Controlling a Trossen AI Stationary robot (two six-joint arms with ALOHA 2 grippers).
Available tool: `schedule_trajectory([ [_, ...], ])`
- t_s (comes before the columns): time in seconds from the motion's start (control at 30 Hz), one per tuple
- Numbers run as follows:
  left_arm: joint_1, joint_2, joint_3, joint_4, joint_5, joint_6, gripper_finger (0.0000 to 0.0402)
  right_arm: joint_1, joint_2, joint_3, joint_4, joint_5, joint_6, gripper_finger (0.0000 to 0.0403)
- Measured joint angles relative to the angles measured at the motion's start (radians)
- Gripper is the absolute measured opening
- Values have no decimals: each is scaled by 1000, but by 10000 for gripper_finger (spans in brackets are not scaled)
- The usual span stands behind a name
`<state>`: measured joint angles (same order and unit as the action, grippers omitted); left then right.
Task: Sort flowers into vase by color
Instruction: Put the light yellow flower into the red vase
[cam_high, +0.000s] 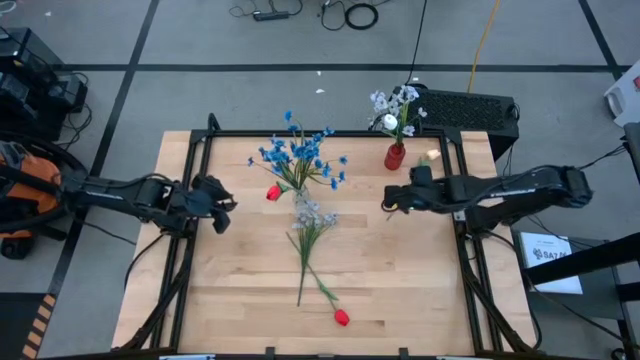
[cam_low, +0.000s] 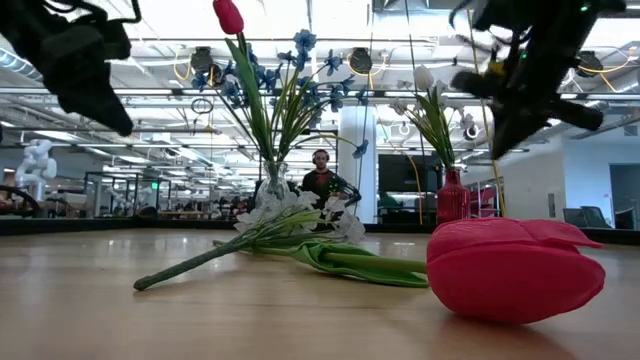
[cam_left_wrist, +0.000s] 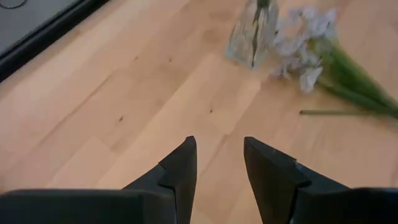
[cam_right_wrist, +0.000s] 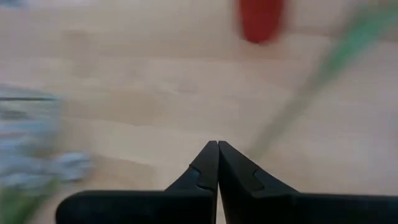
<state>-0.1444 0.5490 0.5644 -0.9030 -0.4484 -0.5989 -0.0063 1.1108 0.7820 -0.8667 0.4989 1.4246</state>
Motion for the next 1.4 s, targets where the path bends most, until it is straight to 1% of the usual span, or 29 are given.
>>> schedule_trajectory([
  [0.07,0,-26,2,17,-1,2,139,-27,49,41,-122,-12,55,0],
  [0.13,0,-51,2,18,-8,2,139,-53,77,65,-206,-9,105,0],
  [0.27,0,-70,2,38,-24,2,139,-135,93,71,-277,-13,137,0],
  [0.37,0,-64,2,56,-25,2,139,-212,94,71,-279,-30,77,5],
  [0.47,0,-54,2,76,-27,3,139,-292,94,71,-228,-31,-8,19],
  [0.6,0,-41,2,85,-27,0,139,-404,97,71,-183,-28,-93,48],
  [0.73,0,-31,2,86,-27,-48,139,-509,101,42,-166,-45,-146,84],
  [0.83,0,-25,2,86,-27,-74,139,-572,101,-17,-91,-94,-191,108],
  [0.97,0,-21,2,88,-28,-102,139,-635,101,-115,106,-162,-254,134],
  [1.07,0,-20,2,90,-31,-119,139,-667,101,-168,215,-166,-281,147],
  [1.17,0,-19,2,92,-38,-130,139,-704,101,-211,277,-164,-285,150],
  [1.3,0,-18,2,109,-58,-140,139,-737,126,-263,354,-169,-262,143],
  [1.4,0,-17,2,117,-76,-155,139,-740,169,-285,437,-207,-280,137],
])
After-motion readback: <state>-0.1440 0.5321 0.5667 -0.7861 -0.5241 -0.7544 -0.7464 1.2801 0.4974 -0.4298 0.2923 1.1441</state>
